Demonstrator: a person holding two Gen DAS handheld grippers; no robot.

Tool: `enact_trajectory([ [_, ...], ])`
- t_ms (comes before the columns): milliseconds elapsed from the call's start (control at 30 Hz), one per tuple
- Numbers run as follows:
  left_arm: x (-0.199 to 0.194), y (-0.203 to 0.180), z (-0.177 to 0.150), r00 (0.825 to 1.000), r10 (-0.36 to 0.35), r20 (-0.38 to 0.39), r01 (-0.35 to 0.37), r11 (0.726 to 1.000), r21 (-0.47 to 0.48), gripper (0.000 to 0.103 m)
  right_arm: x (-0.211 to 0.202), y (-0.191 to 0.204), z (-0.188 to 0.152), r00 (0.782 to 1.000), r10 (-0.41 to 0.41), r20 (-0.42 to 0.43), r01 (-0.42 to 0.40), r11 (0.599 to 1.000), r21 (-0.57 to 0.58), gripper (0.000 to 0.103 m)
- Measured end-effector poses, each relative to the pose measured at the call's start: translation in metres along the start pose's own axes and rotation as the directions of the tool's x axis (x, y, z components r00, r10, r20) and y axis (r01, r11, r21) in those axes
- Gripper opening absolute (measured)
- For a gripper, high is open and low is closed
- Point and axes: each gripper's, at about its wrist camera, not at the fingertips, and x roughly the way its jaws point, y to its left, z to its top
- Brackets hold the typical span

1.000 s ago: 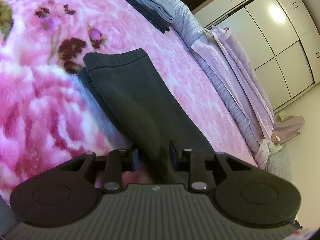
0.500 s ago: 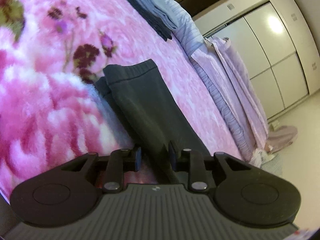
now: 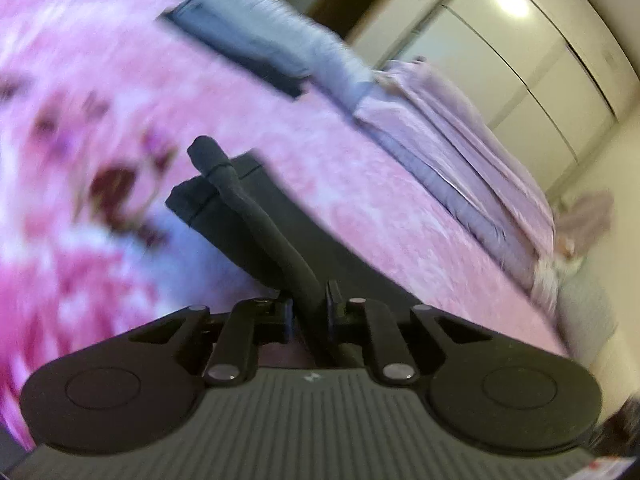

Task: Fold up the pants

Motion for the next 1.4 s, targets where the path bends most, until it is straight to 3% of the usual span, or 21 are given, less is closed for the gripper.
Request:
enact_trajectory([
  [67, -0.008, -0.032, 0.008, 0.999, -0.012, 0.047, 0.004, 0.987, 0.162, 0.01, -0.027, -0.04, 0.008, 0.999, -0.019, 0.051, 0.013, 0.992, 0.122, 0.048],
  [133, -0.017, -0.071, 0.01, 0.995, -0.043, 0.095, 0.008, 0.941, 0.337, 0.01, -0.057, -0.078, 0.013, 0.991, -0.072, 0.113, 0.049, 0.979, 0.199, 0.048],
  [233, -0.033, -0.141, 0.003, 0.978, -0.17, 0.123, 0.069, 0.814, 0.577, 0.01, -0.105, -0.136, 0.015, 0.963, -0.189, 0.192, 0.124, 0.943, 0.308, 0.049],
  [300, -0.041, -0.188, -0.014, 0.96, -0.268, 0.081, 0.138, 0.703, 0.697, 0.01, -0.135, -0.169, 0.012, 0.934, -0.278, 0.224, 0.178, 0.906, 0.383, 0.049],
  [333, -0.044, -0.212, -0.028, 0.948, -0.316, 0.037, 0.182, 0.633, 0.753, 0.01, -0.148, -0.184, 0.01, 0.918, -0.316, 0.24, 0.195, 0.887, 0.42, 0.049],
  [400, -0.042, -0.248, -0.062, 0.927, -0.37, -0.056, 0.259, 0.527, 0.809, 0.012, -0.17, -0.208, 0.003, 0.893, -0.371, 0.254, 0.218, 0.851, 0.478, 0.049],
  [467, -0.029, -0.277, -0.111, 0.9, -0.381, -0.213, 0.373, 0.417, 0.829, 0.025, -0.182, -0.226, -0.004, 0.874, -0.414, 0.255, 0.239, 0.822, 0.516, 0.05],
  [533, -0.002, -0.291, -0.165, 0.872, -0.309, -0.38, 0.476, 0.351, 0.806, 0.033, -0.186, -0.237, -0.007, 0.869, -0.435, 0.237, 0.257, 0.805, 0.535, 0.05],
  [567, 0.014, -0.291, -0.191, 0.87, -0.236, -0.434, 0.492, 0.342, 0.801, 0.033, -0.185, -0.241, -0.009, 0.873, -0.432, 0.228, 0.253, 0.799, 0.546, 0.05],
  [600, 0.023, -0.288, -0.208, 0.878, -0.175, -0.446, 0.479, 0.352, 0.804, 0.034, -0.181, -0.241, -0.008, 0.881, -0.418, 0.22, 0.241, 0.798, 0.553, 0.05],
  [633, 0.019, -0.282, -0.214, 0.887, -0.204, -0.414, 0.462, 0.363, 0.809, 0.032, -0.18, -0.242, -0.007, 0.895, -0.391, 0.216, 0.216, 0.801, 0.558, 0.05],
  [700, 0.005, -0.277, -0.203, 0.865, -0.227, -0.448, 0.502, 0.403, 0.765, 0.037, -0.173, -0.241, -0.009, 0.92, -0.321, 0.226, 0.148, 0.817, 0.557, 0.05],
  [767, -0.013, -0.268, -0.176, 0.838, -0.294, -0.46, 0.545, 0.476, 0.69, 0.037, -0.162, -0.236, -0.009, 0.94, -0.233, 0.25, 0.062, 0.836, 0.545, 0.05],
  [800, -0.018, -0.265, -0.166, 0.836, -0.318, -0.447, 0.548, 0.496, 0.673, 0.038, -0.155, -0.234, -0.008, 0.949, -0.178, 0.262, 0.009, 0.841, 0.541, 0.05],
  [867, -0.024, -0.251, -0.144, 0.857, -0.325, -0.4, 0.515, 0.56, 0.649, 0.038, -0.135, -0.227, -0.003, 0.959, -0.027, 0.284, -0.138, 0.826, 0.546, 0.05],
  [933, -0.018, -0.238, -0.128, 0.884, -0.296, -0.363, 0.467, 0.621, 0.63, 0.038, -0.107, -0.219, 0.001, 0.954, 0.118, 0.275, -0.262, 0.776, 0.574, 0.05],
  [1033, -0.004, -0.211, -0.116, 0.919, -0.212, -0.334, 0.381, 0.7, 0.604, 0.037, -0.069, -0.213, 0.009, 0.988, 0.092, 0.128, -0.154, 0.745, 0.649, 0.049],
  [1133, 0.008, -0.185, -0.113, 0.918, -0.186, -0.35, 0.36, 0.762, 0.539, 0.032, -0.054, -0.209, 0.015, 0.996, 0.055, 0.075, -0.092, 0.726, 0.681, 0.047],
  [1267, 0.013, -0.173, -0.108, 0.917, -0.208, -0.341, 0.365, 0.782, 0.505, 0.032, -0.039, -0.205, 0.024, 0.998, 0.003, 0.064, -0.049, 0.674, 0.737, 0.035],
  [1300, 0.012, -0.173, -0.109, 0.917, -0.209, -0.341, 0.366, 0.781, 0.506, 0.032, -0.035, -0.203, 0.023, 0.998, -0.024, 0.063, -0.031, 0.675, 0.737, 0.013],
  [1400, 0.015, -0.173, -0.108, 0.916, -0.207, -0.342, 0.367, 0.776, 0.513, 0.026, -0.035, -0.19, 0.02, 0.991, -0.069, 0.111, -0.023, 0.739, 0.674, 0.006],
])
